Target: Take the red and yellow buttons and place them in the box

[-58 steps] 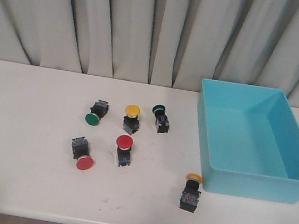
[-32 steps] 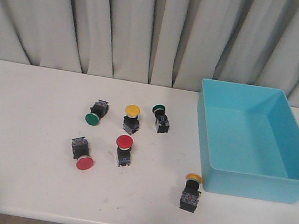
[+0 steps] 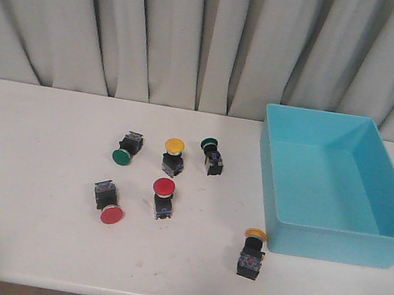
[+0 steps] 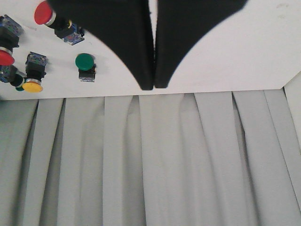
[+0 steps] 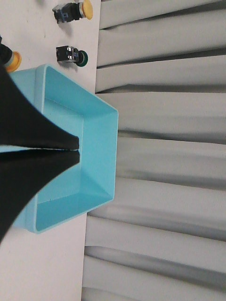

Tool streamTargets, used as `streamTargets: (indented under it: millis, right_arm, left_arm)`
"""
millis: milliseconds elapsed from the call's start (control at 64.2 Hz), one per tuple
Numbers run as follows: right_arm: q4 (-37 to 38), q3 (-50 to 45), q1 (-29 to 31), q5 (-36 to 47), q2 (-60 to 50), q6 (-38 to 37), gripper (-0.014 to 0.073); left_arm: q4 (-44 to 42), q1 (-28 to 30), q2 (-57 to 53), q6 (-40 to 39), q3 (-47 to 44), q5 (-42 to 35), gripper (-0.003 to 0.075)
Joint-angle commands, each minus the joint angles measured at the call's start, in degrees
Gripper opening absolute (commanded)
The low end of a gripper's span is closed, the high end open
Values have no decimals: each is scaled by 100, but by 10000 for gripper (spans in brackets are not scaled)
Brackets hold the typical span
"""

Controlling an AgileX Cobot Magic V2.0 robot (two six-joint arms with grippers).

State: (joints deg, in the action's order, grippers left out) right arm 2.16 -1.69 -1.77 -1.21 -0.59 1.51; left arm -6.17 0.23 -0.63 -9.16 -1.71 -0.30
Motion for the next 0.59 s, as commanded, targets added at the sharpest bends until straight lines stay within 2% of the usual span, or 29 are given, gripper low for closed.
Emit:
streamTargets:
  millis: [0, 125, 265, 483, 577]
  right_arm:
    - [37, -23, 33, 538, -44, 10, -4]
    - [-59, 274, 33, 433, -44, -151, -4]
    - [-75, 1070, 33, 16, 68, -151, -4]
    - [-69, 2640, 33, -687, 1212, -151, -4]
    - [-69, 3297, 33, -1090, 1900, -151, -4]
  left_arm:
    - [49, -17, -83, -14, -244, -486, -8]
    - [103, -23, -65, -292, 211, -380, -8]
    - [-61, -17, 371, -217, 1313, 167, -7]
    - [-119, -23, 1828, -199, 3278, 1608, -6]
    - [-112, -23, 2525, 61, 3923, 2184, -6]
